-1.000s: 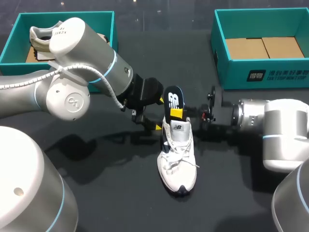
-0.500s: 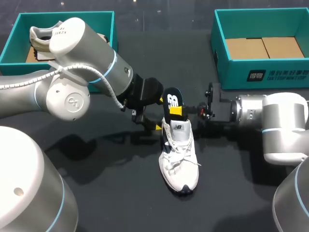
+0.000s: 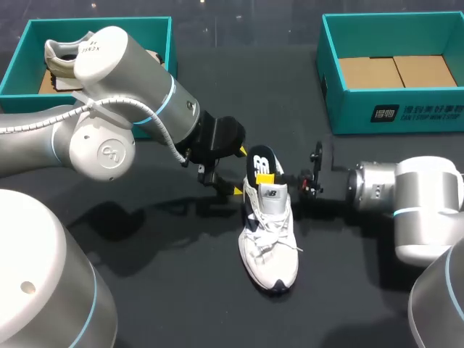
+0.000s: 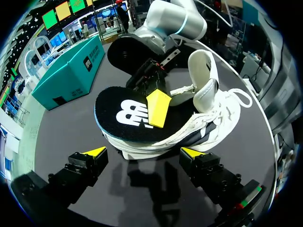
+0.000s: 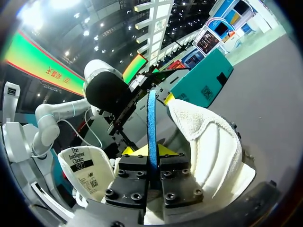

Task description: Take the shoe out of the shoebox, open the shoe tongue, remove and reinsert the insole, then place the shoe into the shoebox

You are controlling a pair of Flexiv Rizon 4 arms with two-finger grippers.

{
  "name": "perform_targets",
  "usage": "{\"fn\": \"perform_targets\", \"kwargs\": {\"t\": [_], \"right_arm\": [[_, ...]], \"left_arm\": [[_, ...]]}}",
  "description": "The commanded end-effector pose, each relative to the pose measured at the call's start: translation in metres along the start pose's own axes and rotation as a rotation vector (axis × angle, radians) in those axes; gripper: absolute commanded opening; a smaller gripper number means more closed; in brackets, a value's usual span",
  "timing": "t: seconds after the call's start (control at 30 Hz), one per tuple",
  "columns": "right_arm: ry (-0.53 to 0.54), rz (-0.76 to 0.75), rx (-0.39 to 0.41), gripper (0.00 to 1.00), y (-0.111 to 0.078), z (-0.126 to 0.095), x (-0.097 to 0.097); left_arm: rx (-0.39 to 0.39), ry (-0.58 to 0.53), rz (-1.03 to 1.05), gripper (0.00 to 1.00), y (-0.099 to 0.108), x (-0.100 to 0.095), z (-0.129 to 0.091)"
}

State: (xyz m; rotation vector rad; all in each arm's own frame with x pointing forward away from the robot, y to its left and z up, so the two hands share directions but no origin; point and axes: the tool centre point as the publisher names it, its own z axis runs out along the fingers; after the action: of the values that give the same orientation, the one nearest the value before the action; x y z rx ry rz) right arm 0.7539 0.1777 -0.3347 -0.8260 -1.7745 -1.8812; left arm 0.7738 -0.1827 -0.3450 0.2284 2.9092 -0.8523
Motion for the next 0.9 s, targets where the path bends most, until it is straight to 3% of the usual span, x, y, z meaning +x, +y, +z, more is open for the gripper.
{"fn": "perform_targets", "kwargs": {"t": [0.03, 0.13, 0.63, 0.77, 0.87, 0.9], "right_arm": [[-0.017, -0.019, -0.003, 0.29, 0.002, 0.002, 0.007], [-0.022, -0.045, 0.005, 0.35, 0.011, 0.003, 0.009], [-0.107, -0.078, 0.097, 0.22, 0.031, 0.003, 0.006], [-0.139, -0.074, 0.128, 0.16, 0.035, 0.002, 0.005], [-0.155, -0.067, 0.156, 0.00, 0.036, 0.003, 0.004], [-0.158, -0.065, 0.169, 0.00, 0.036, 0.004, 0.003]], "left_arm": [[-0.001, 0.000, 0.001, 1.00, 0.000, 0.000, 0.000], [-0.001, 0.000, 0.001, 1.00, 0.000, 0.000, 0.000], [-0.001, 0.000, 0.001, 1.00, 0.000, 0.000, 0.000], [-0.001, 0.000, 0.001, 1.00, 0.000, 0.000, 0.000], [-0.001, 0.000, 0.001, 1.00, 0.000, 0.000, 0.000], [-0.001, 0.000, 0.001, 1.00, 0.000, 0.000, 0.000]]}}
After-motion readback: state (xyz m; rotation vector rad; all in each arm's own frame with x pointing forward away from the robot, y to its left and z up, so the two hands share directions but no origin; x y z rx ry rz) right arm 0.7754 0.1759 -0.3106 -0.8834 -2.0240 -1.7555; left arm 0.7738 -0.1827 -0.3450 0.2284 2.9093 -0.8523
